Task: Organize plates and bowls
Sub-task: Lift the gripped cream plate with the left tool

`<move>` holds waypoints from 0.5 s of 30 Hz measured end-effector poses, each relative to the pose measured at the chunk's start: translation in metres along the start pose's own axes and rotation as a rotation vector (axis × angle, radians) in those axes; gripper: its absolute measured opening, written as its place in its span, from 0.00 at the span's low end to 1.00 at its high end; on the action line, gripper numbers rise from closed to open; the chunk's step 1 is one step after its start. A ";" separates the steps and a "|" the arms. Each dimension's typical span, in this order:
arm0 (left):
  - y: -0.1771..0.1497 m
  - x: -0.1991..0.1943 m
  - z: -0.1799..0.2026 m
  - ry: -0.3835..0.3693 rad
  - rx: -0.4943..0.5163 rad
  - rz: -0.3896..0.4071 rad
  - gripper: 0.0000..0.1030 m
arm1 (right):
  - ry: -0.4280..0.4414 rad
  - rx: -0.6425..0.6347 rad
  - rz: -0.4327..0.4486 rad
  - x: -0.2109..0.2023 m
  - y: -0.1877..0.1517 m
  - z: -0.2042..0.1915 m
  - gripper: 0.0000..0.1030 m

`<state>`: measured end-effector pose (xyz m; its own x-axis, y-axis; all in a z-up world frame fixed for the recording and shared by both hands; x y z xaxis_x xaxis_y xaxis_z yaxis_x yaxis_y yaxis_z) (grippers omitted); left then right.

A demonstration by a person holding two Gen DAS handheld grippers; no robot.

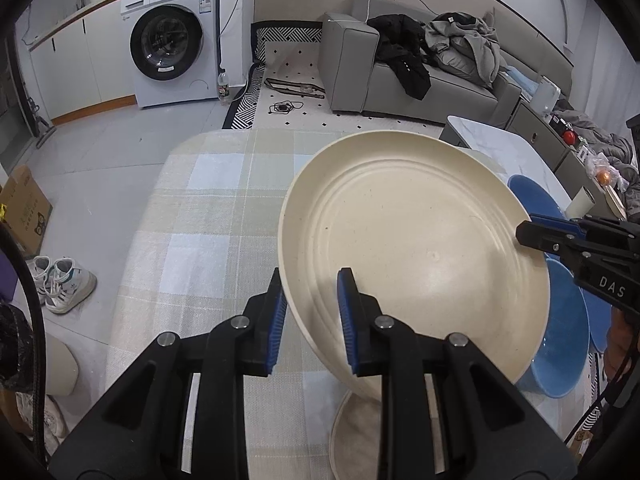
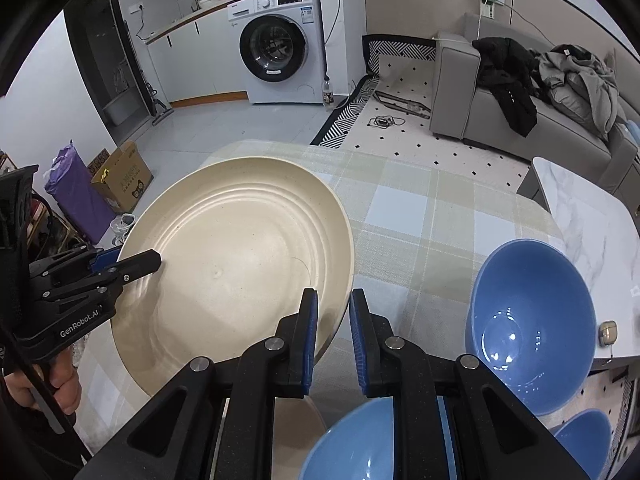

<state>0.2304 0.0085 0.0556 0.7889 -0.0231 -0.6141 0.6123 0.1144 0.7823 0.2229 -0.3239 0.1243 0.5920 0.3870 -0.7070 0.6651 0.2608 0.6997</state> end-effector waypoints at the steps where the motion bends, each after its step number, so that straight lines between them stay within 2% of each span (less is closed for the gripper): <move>1: -0.001 -0.005 0.002 -0.001 0.002 0.002 0.20 | 0.001 -0.001 0.006 -0.005 -0.001 -0.001 0.16; 15: -0.023 -0.075 0.034 -0.024 0.048 0.030 0.21 | -0.002 0.007 0.078 -0.064 -0.019 -0.009 0.16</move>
<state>0.1584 -0.0260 0.0872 0.8077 -0.0439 -0.5879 0.5896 0.0678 0.8049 0.1683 -0.3454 0.1570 0.6429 0.4042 -0.6506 0.6203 0.2235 0.7518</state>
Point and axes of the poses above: each gripper's, at about its wrist camera, not at the fingertips, and x roughly the way its jaws point, z to its right, y to its top, the point moved 4 cm from there along x, roughly the way its jaws point, and after that the axes turned 13 degrees about z, right-handed, at the moved point
